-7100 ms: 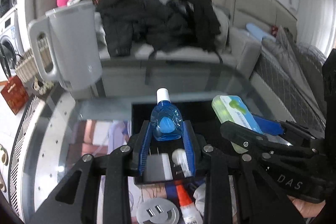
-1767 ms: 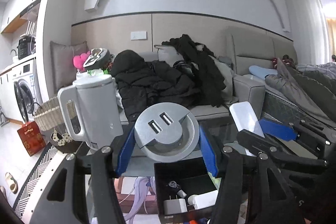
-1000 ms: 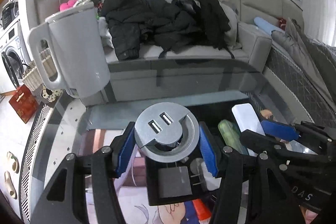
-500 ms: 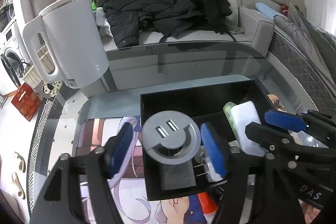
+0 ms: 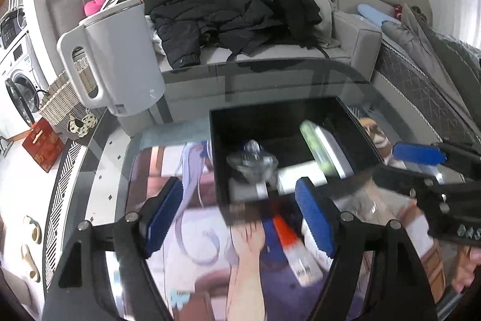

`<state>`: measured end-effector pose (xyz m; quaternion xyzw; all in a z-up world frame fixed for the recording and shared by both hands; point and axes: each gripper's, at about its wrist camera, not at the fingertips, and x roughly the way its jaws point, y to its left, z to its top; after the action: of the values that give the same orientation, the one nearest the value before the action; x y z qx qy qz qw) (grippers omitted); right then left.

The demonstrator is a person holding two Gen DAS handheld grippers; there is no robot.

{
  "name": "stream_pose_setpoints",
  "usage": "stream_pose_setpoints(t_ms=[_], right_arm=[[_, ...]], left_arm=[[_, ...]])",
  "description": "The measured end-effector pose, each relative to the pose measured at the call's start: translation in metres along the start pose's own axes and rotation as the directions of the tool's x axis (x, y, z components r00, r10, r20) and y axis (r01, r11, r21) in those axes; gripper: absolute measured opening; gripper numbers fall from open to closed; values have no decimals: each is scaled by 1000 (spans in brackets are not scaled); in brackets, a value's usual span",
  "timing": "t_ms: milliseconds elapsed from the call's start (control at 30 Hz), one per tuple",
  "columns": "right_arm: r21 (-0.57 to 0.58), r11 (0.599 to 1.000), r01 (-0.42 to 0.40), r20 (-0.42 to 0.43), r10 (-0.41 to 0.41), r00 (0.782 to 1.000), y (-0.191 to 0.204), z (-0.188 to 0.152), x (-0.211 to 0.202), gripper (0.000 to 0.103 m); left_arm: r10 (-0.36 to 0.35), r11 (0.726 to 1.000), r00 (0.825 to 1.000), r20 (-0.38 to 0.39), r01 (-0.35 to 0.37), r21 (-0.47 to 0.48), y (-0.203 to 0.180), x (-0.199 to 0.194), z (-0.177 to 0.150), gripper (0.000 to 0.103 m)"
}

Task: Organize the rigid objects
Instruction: 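Lift both held items over the black box, lower them in and open both tools, then grasp the orange-capped glue bottle with the left tool while the right tool grasps the white humidifier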

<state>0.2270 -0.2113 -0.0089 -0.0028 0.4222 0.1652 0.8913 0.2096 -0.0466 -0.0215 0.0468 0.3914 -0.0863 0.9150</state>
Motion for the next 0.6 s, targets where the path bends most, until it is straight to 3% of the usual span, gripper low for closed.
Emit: stream_pose_setpoints(t_ms=[367,600], right_arm=[[-43,995,95,-81,-98,992,-14,-36,19,52],[-82,990,112,-111,-121,986,-17,-38,27,52]], left_arm=[[38,995,987,-157,-22,100,-26,22,-45,78],[45,992,985,-164,-24,127,-33,29,-49,78]])
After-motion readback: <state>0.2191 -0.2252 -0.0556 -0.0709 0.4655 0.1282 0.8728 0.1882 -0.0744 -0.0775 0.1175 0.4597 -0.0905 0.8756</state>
